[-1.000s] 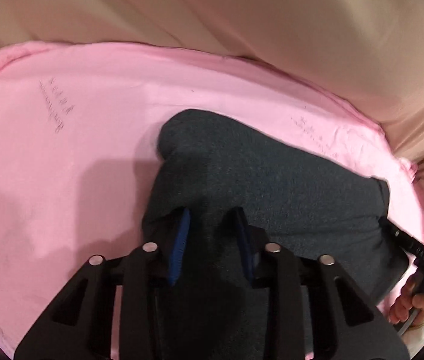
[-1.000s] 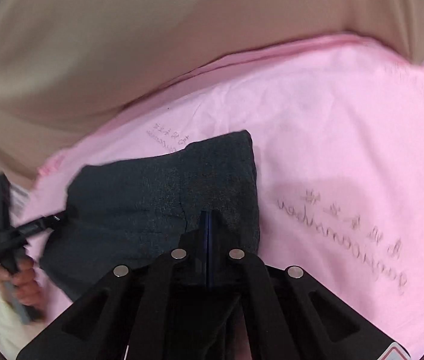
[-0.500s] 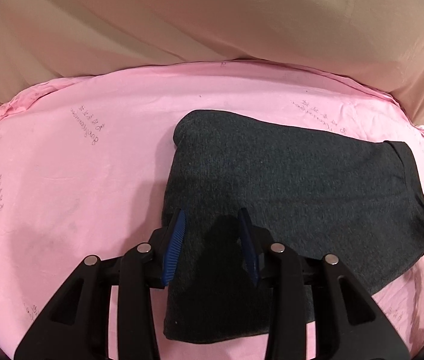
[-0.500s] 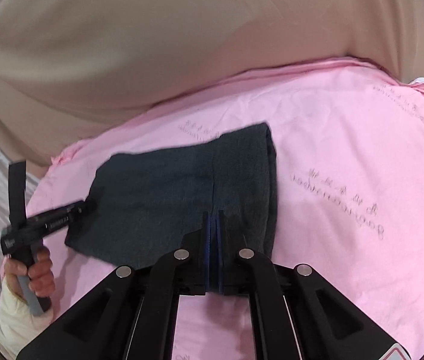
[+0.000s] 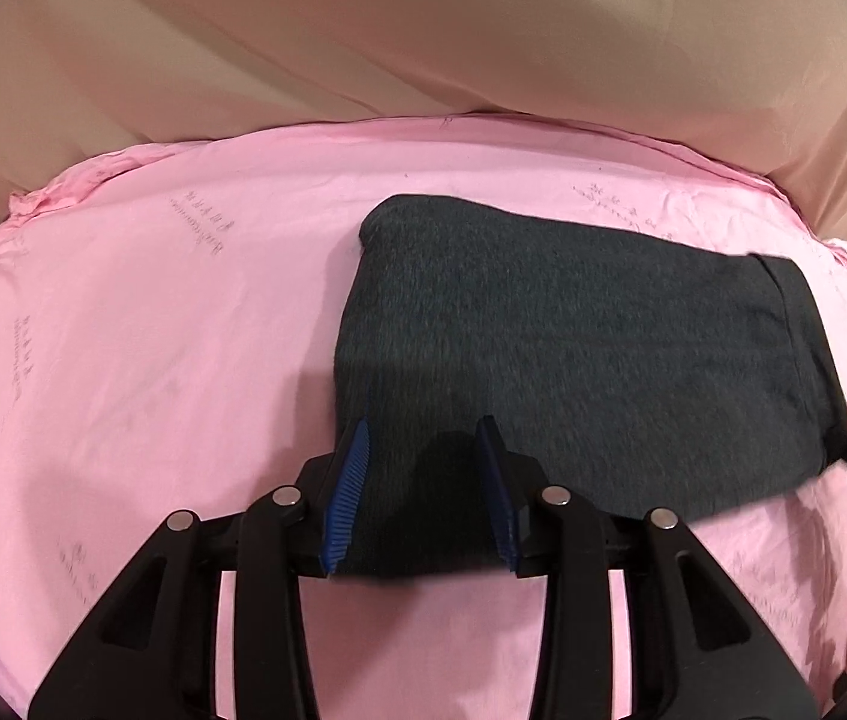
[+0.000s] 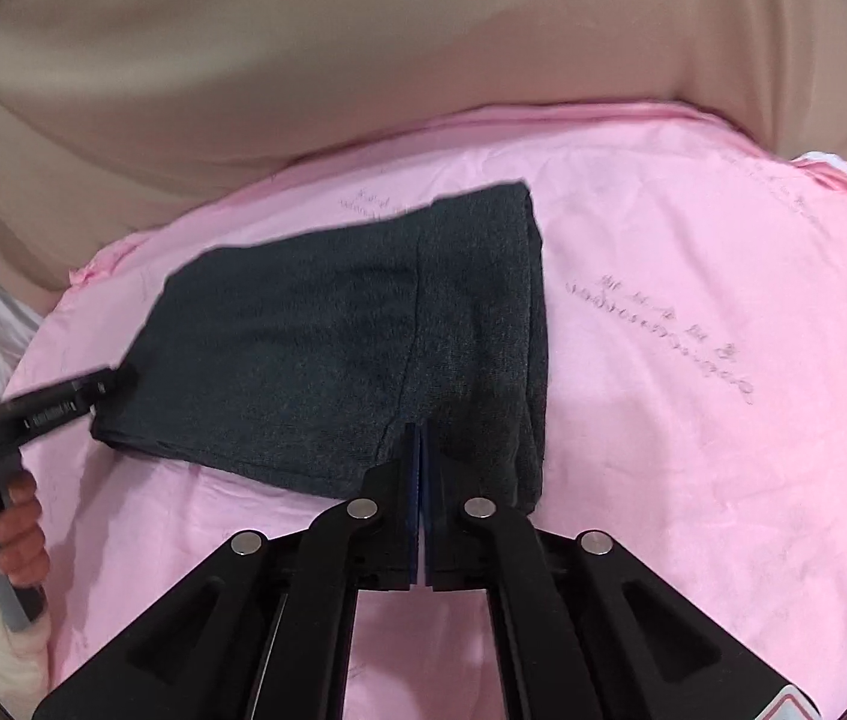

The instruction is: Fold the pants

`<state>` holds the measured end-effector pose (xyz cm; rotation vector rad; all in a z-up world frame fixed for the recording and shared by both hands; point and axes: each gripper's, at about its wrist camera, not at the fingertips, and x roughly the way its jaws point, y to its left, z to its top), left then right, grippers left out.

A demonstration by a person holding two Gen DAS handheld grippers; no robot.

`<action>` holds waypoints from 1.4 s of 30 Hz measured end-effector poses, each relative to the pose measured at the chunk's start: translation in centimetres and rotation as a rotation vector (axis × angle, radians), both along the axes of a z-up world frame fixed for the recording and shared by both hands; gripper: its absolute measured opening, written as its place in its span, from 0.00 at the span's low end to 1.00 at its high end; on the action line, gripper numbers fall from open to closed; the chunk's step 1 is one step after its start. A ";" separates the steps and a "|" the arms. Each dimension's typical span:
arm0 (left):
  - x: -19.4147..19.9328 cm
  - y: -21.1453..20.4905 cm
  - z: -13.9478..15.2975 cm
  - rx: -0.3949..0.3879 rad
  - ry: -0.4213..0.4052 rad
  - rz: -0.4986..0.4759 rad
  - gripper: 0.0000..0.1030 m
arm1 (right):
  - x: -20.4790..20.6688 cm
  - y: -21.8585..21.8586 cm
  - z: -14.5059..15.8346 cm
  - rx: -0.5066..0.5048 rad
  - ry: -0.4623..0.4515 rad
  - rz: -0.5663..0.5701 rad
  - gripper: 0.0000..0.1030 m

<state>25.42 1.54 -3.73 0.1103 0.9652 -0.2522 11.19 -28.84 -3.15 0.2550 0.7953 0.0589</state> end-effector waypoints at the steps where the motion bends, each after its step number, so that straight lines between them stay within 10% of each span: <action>1: -1.2 0.3 0.3 -0.014 -0.014 0.003 0.43 | -1.4 0.4 0.7 -0.008 -0.031 -0.008 0.12; 4: -4.6 1.5 1.0 -0.044 -0.090 0.033 0.79 | -4.9 1.6 1.1 -0.070 -0.082 -0.058 0.24; 6: -7.5 2.2 1.0 -0.047 -0.151 0.064 0.86 | -6.9 2.6 0.1 -0.132 -0.070 -0.082 0.27; 19: -12.3 1.7 -3.3 0.011 -0.001 0.019 0.91 | -8.8 2.7 -3.8 -0.082 0.085 -0.112 0.51; 42: -14.4 2.2 -0.8 0.015 -0.191 0.057 0.91 | -10.4 5.1 -2.0 -0.218 -0.026 -0.126 0.51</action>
